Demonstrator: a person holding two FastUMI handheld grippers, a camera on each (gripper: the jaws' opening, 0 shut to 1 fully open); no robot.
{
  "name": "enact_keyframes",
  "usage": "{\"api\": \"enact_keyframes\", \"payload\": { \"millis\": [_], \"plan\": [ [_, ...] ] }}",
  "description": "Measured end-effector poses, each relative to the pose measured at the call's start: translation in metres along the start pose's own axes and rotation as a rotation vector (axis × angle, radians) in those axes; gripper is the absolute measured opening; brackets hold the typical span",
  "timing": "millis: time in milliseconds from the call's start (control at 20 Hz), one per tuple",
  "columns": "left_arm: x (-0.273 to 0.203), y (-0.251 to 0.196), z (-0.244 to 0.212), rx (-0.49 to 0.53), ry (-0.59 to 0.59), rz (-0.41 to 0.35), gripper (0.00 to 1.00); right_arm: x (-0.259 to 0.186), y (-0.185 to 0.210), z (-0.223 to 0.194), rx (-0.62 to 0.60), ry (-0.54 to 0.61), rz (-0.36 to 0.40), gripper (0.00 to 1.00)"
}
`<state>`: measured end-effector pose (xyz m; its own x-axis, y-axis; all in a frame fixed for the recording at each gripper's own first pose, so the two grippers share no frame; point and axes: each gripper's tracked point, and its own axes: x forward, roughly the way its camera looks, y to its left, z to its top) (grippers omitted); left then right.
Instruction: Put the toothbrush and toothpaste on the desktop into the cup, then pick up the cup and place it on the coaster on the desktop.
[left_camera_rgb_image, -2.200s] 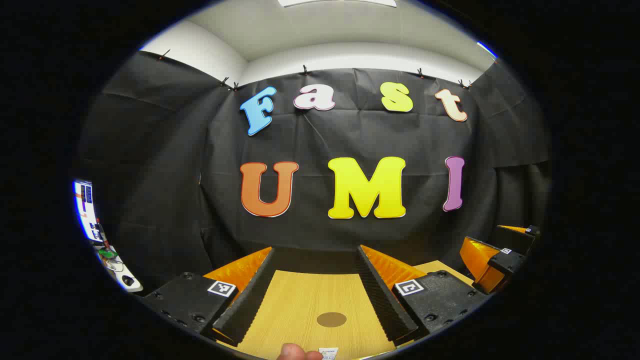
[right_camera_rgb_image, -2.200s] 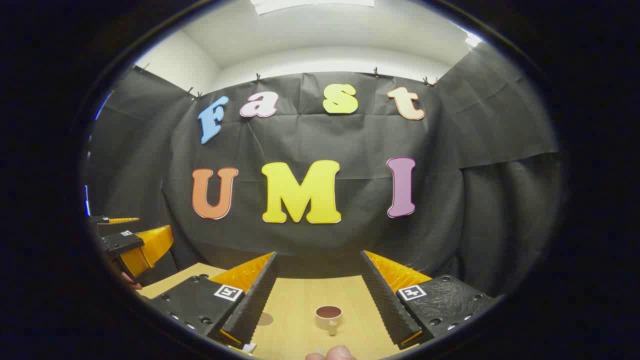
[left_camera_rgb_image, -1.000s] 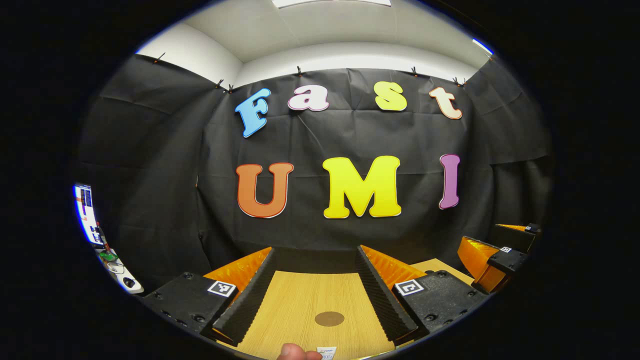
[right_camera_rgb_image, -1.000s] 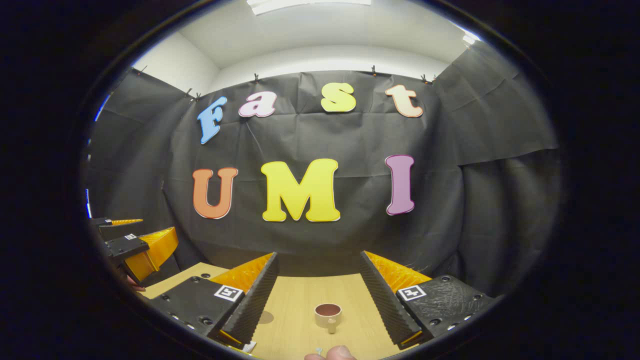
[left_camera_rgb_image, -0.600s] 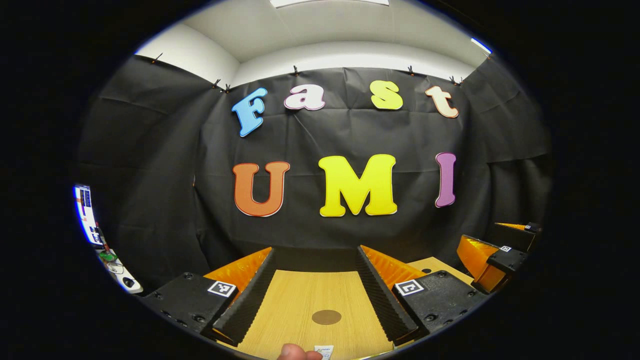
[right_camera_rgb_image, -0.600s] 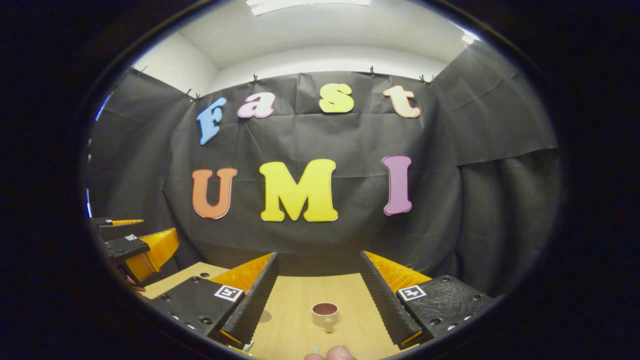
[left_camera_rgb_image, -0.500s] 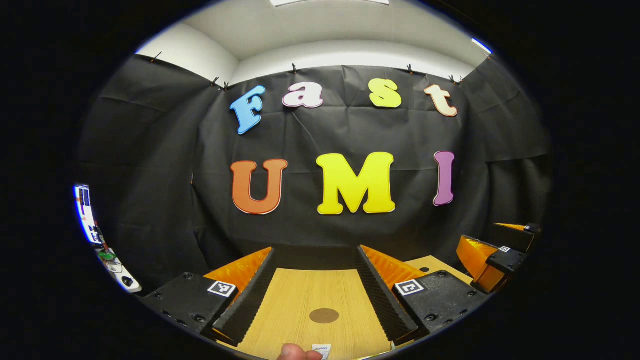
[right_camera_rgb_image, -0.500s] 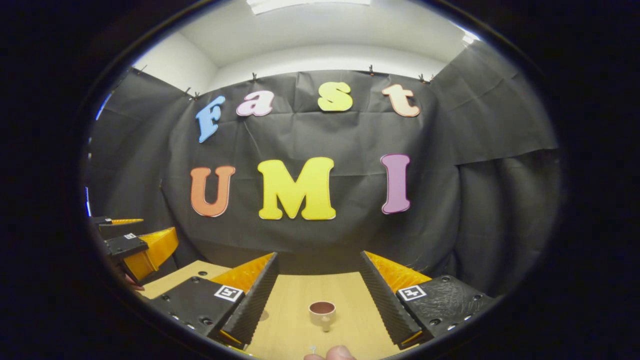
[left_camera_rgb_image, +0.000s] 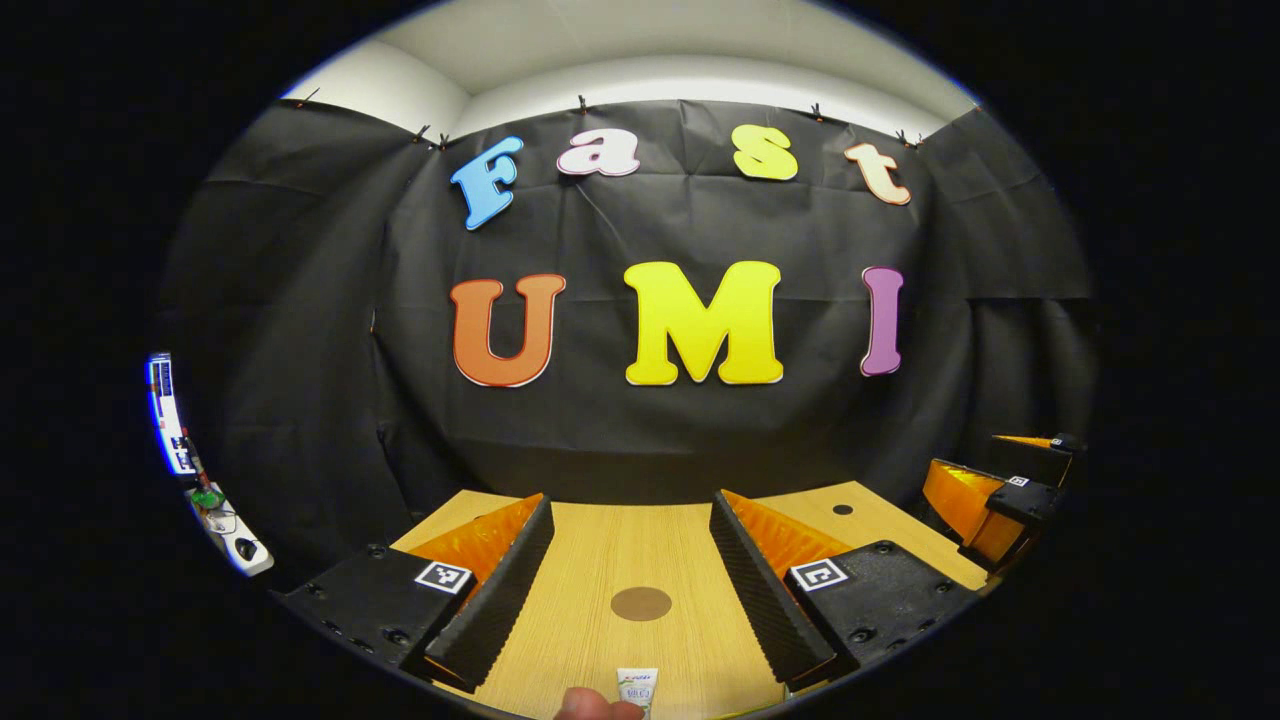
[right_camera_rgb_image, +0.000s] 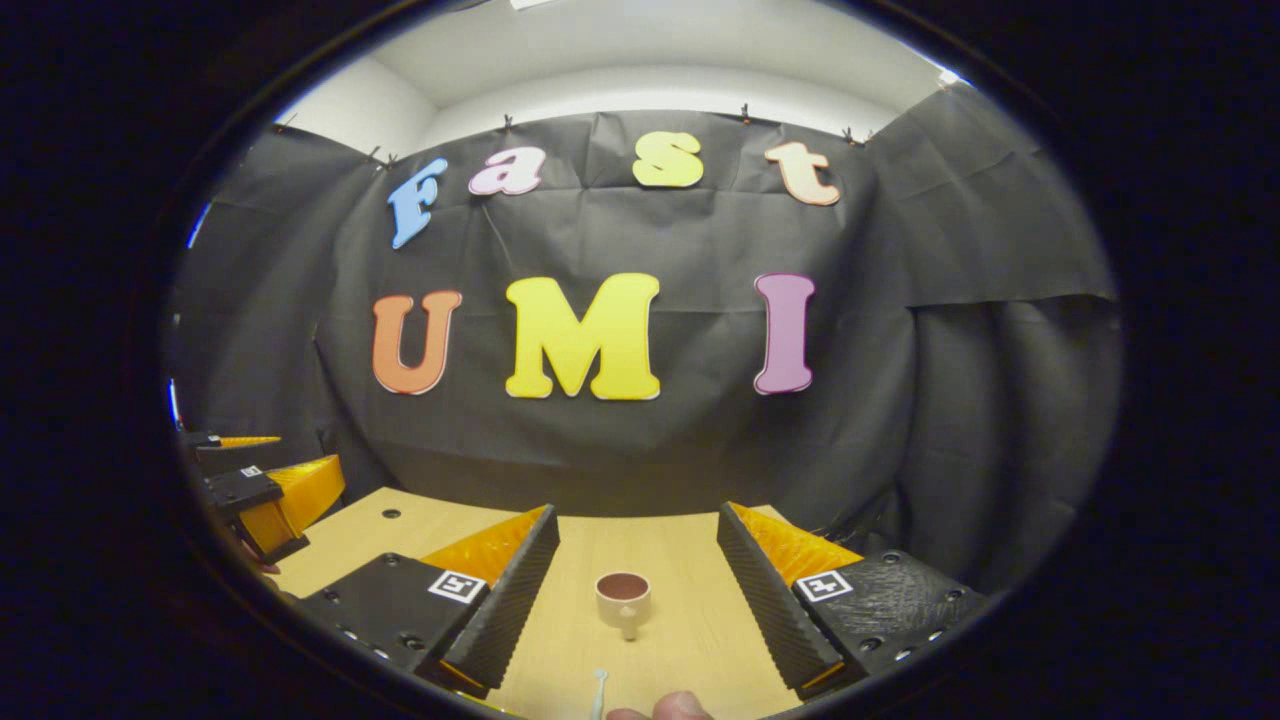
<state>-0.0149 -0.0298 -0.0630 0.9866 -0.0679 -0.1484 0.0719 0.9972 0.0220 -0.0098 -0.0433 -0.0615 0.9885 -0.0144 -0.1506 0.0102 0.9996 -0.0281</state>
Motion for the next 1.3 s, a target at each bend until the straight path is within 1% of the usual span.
{"api": "enact_keyframes", "payload": {
  "millis": [300, 400, 500, 550, 600, 750, 950, 1150, 1300],
  "plan": [
    [-0.005, 0.0, -0.065, 0.013, 0.135, -0.02, 1.0, 0.004, 0.013, -0.056, -0.042, 0.132, 0.043, 0.96],
    [-0.008, -0.004, -0.088, 0.011, 0.187, -0.036, 1.0, 0.004, 0.021, -0.085, -0.034, 0.21, 0.076, 0.97],
    [-0.014, -0.008, -0.108, 0.009, 0.235, -0.048, 0.99, 0.004, 0.017, -0.109, -0.047, 0.27, 0.074, 0.98],
    [-0.017, -0.009, -0.116, 0.012, 0.253, -0.053, 1.0, 0.002, 0.016, -0.119, -0.052, 0.294, 0.073, 0.95],
    [-0.02, -0.01, -0.125, 0.014, 0.275, -0.055, 1.0, 0.002, 0.014, -0.129, -0.057, 0.317, 0.074, 0.95],
    [-0.028, -0.01, -0.155, 0.008, 0.356, -0.057, 1.0, -0.002, 0.015, -0.156, -0.068, 0.385, 0.082, 0.95],
    [-0.046, -0.011, -0.194, -0.004, 0.463, -0.058, 1.0, -0.005, 0.015, -0.196, -0.091, 0.509, 0.089, 0.95],
    [-0.054, -0.014, -0.221, -0.017, 0.558, -0.066, 1.0, -0.009, 0.012, -0.235, -0.09, 0.65, 0.075, 0.96],
    [-0.059, -0.016, -0.235, -0.031, 0.617, -0.062, 1.0, -0.008, 0.012, -0.252, -0.12, 0.705, 0.072, 0.95]
  ]
}}
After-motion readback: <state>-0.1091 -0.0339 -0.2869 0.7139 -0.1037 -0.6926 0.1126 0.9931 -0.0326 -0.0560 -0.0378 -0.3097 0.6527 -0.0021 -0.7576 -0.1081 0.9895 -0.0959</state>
